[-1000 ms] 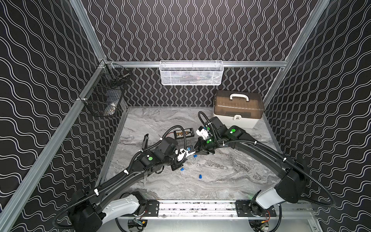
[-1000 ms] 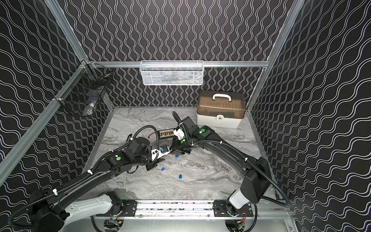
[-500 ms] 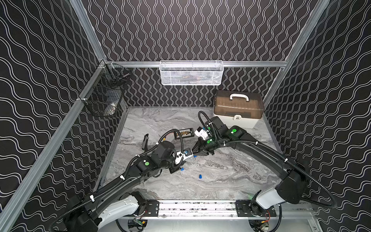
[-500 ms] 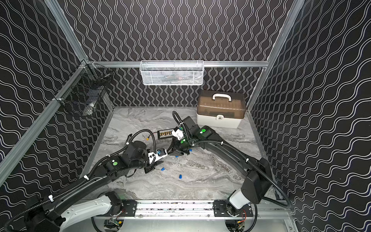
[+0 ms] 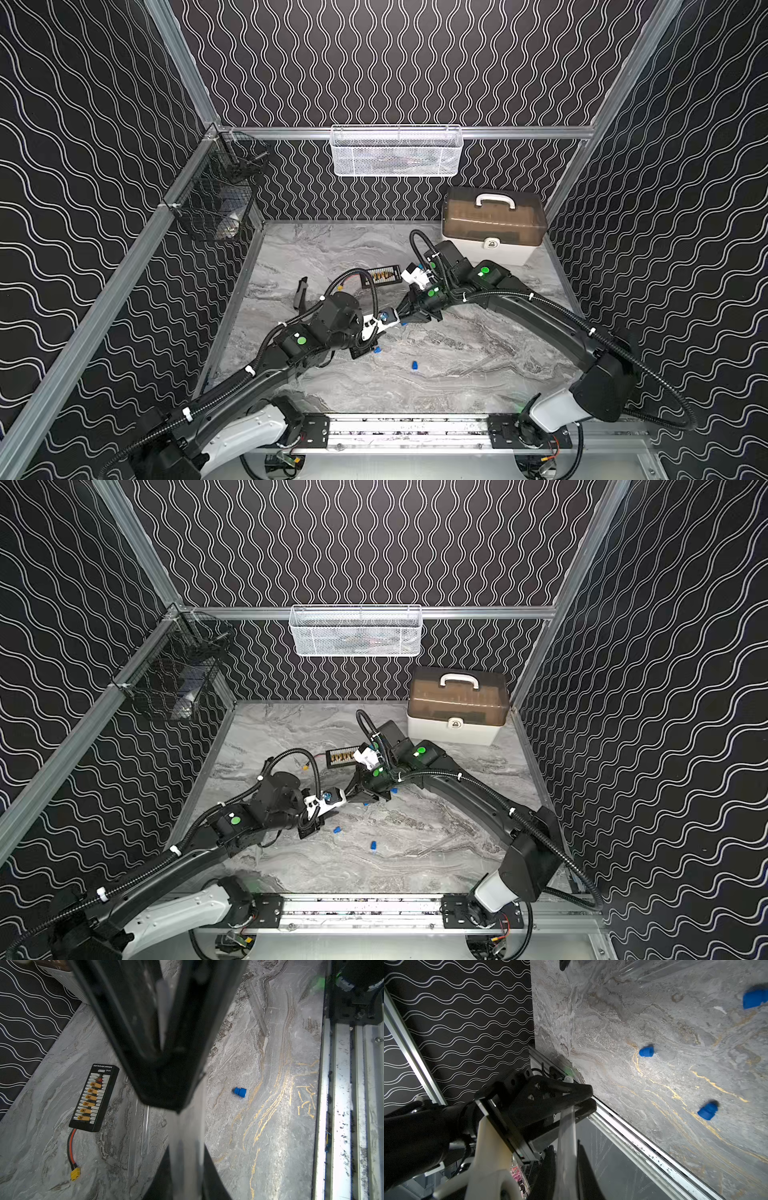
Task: Insert stoppers into test tubes
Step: Pick up the test tube at the center of the board, then adjust the stopper at the center of the board.
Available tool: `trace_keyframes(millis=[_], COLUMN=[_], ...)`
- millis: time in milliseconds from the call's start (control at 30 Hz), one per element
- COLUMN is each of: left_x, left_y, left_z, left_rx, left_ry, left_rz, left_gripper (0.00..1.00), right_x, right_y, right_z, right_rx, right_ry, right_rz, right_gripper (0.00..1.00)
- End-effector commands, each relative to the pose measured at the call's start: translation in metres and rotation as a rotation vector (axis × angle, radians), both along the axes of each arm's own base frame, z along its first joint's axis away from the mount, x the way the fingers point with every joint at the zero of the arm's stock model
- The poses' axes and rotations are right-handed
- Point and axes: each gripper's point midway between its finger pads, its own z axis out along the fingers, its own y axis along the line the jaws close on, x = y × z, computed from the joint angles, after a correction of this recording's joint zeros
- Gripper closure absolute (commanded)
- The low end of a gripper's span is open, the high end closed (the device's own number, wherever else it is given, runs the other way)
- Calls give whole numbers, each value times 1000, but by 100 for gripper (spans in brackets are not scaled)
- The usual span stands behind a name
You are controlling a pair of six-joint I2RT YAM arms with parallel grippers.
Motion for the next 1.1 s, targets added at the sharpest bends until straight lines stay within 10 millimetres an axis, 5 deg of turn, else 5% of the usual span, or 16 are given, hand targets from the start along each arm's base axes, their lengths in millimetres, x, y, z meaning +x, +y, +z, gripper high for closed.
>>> trace_keyframes(millis=[0, 133, 233, 367, 567, 700, 800, 1067], left_x=[-5, -4, -2, 3, 19, 25, 30, 42], left_y=[-9, -8, -7, -4, 6, 11, 19, 60], left_z=[8, 9, 8, 6, 7, 5, 3, -1], left_rx=[-22, -19, -19, -20, -70, -122, -170, -230], left_ry=[-36, -36, -28, -4, 49, 110, 138, 107], left_rz=[-74, -70, -47, 6, 204, 322, 430, 725], left_gripper=[88, 91, 94, 98, 100, 100, 100, 100], right_x=[3, 5, 9, 22, 57, 68, 59, 0], right_y=[3, 2, 1, -12, -79, -119, -132, -95], right_z=[1, 0, 5, 14, 10, -11, -40, -115], right_rx=[7, 0, 9, 32, -142, -360, -491, -636], right_ry=[-7, -13, -33, -91, -358, -573, -510, -319], right_rz=[-7, -10, -25, -90, -222, -181, -136, -66], right_gripper=[91, 83, 64, 51, 46, 47, 49, 50])
